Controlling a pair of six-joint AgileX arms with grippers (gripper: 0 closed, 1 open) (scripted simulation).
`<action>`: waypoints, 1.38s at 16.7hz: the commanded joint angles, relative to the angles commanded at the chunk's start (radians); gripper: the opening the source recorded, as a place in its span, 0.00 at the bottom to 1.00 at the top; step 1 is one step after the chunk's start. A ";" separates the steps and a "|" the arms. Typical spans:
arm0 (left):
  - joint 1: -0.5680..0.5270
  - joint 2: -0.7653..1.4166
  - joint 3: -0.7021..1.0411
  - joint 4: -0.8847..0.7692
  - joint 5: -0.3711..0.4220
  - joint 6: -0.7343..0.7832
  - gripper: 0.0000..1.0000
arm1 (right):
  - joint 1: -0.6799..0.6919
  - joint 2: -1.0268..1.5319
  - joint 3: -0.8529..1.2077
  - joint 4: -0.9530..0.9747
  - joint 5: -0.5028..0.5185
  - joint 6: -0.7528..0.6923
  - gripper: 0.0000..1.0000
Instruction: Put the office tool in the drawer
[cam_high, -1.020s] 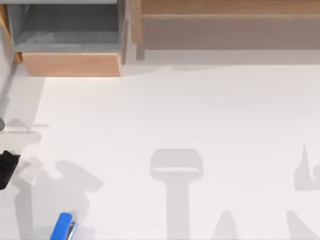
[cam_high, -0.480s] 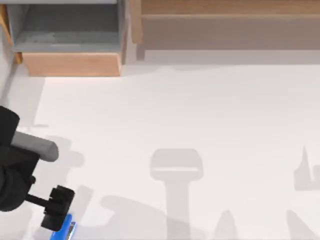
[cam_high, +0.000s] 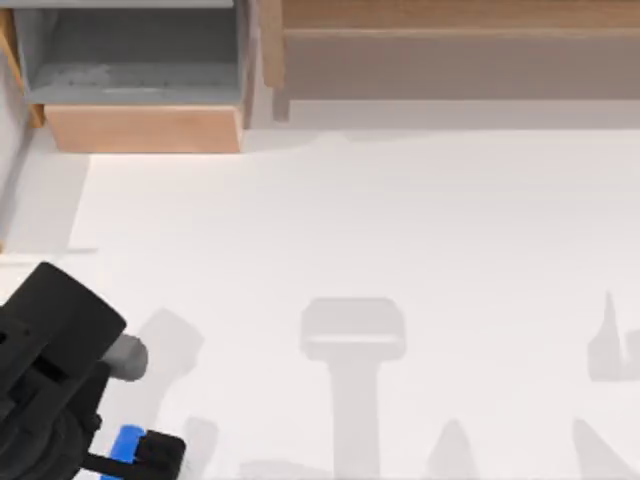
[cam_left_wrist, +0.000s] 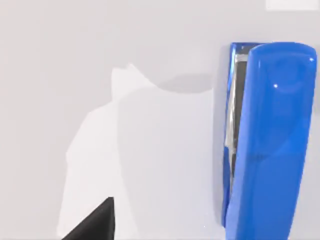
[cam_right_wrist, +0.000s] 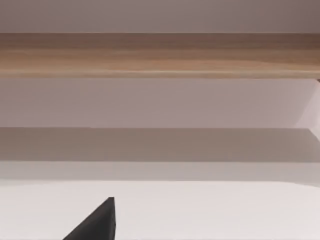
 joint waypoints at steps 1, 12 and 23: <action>-0.027 -0.010 -0.002 -0.006 -0.011 -0.031 1.00 | 0.000 0.000 0.000 0.000 0.000 0.000 1.00; -0.075 -0.010 -0.008 0.001 -0.029 -0.082 1.00 | 0.000 0.000 0.000 0.000 0.000 0.000 1.00; -0.036 0.210 -0.183 0.402 -0.023 -0.040 1.00 | 0.000 0.000 0.000 0.000 0.000 0.000 1.00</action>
